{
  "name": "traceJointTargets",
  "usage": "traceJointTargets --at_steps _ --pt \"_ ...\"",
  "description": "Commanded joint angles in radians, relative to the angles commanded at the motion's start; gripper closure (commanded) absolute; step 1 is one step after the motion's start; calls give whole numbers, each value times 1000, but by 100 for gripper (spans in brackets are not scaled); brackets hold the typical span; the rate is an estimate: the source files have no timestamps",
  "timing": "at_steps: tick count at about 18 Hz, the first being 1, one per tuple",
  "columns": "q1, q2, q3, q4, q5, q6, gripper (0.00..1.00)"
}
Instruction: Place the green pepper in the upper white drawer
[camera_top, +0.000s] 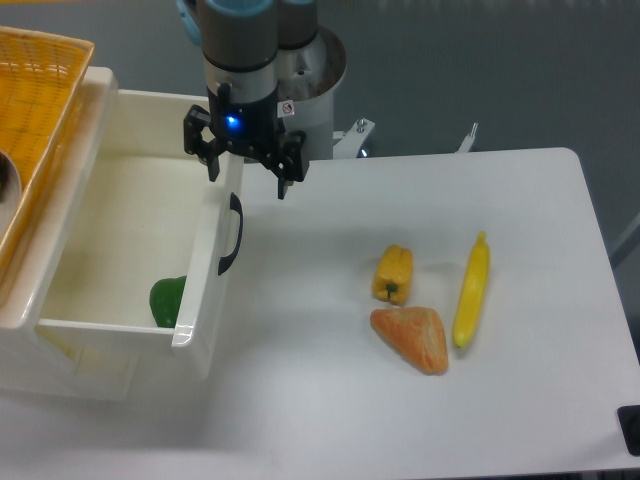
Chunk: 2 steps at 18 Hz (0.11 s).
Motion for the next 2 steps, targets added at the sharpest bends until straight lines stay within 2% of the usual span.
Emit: traceJointTargets --at_steps 2 --pt "5 -14 -18 5 9 0 0"
